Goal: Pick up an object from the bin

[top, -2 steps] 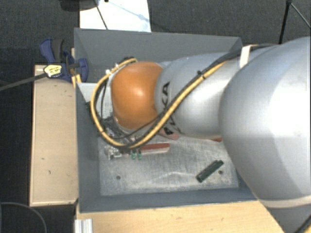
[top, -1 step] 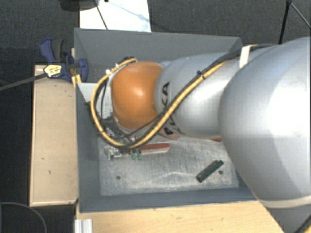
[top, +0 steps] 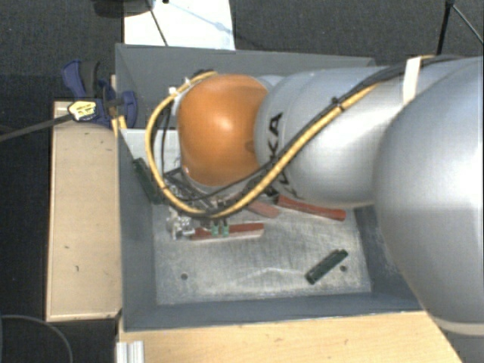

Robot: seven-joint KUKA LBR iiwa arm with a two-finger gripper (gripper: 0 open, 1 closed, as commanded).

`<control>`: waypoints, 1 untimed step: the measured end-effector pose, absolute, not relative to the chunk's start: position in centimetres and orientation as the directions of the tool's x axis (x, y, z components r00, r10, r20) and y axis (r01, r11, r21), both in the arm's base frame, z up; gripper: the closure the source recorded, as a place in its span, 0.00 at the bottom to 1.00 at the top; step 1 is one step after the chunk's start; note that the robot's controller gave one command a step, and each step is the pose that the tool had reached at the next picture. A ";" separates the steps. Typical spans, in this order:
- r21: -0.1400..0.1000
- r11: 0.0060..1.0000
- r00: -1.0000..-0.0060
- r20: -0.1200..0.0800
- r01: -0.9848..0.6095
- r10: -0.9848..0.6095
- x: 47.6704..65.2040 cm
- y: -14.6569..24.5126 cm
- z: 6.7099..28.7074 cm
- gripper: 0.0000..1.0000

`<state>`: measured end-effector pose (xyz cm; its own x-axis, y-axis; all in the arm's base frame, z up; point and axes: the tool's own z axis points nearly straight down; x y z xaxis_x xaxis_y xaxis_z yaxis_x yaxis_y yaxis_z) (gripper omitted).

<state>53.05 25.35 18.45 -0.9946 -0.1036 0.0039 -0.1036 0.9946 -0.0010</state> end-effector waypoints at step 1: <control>0.003 0.996 -0.996 -0.007 -0.094 -0.094 53.7 25.4 22.0 1.00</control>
Offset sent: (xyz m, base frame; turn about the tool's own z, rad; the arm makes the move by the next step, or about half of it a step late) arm 0.0273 -0.0098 -0.0421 -0.0275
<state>53.73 25.38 21.99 -0.9955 -0.0941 -0.0075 -0.0942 0.9956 0.0030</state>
